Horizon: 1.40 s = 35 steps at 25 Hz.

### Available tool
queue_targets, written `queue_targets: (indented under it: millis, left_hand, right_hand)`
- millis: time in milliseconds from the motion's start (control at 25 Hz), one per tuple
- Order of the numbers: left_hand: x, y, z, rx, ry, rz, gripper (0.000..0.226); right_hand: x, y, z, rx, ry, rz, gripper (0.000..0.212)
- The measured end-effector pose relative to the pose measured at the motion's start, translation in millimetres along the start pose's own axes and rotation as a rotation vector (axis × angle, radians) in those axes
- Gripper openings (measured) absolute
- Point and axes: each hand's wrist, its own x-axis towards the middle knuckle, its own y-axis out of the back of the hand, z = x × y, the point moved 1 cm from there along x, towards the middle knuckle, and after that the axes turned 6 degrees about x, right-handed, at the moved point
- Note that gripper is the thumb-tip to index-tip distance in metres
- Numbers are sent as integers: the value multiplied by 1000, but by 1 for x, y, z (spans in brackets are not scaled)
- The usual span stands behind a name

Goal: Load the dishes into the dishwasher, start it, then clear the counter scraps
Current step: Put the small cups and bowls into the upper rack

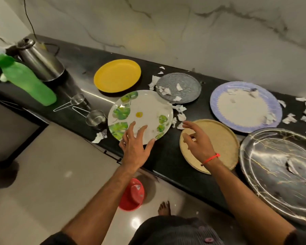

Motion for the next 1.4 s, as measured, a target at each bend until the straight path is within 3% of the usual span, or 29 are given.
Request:
queue_targets:
  millis: [320,480,680,760,920,1080,1200,1280,1400]
  left_hand:
    - [-28,37,-40,71,119,-8,61]
    - [-28,70,-94,162,154,-18,63]
    - [27,96,-155,196,74,-94,68]
    - [59,96,-175,240,-16,-160,76]
    - [121,80,-211,378,-218,-332,91]
    - [145,77,-238,409,-373,-276,84]
    - [143,99,-242,287,-272,-241,85]
    - [129,118,-235,-1,-102,-213,88]
    - [107,137,-219,-510,148,-438,85]
  right_hand:
    - [8,-80,-23,84,1,-208,39]
    - [13,-140,-44,148,33,-305,39]
    - [9,-183,-70,96,19,-345,44]
    - [12,-200,-72,58,12,-319,44]
    - [19,-235,-72,52,-70,-120,38]
    - [10,-281,-78,113,-172,40,39]
    - [-1,-311,-90,204,-267,105,45]
    - [-4,-327,-106,316,-315,45,63]
    - [2,-350,-124,520,-368,-112,96]
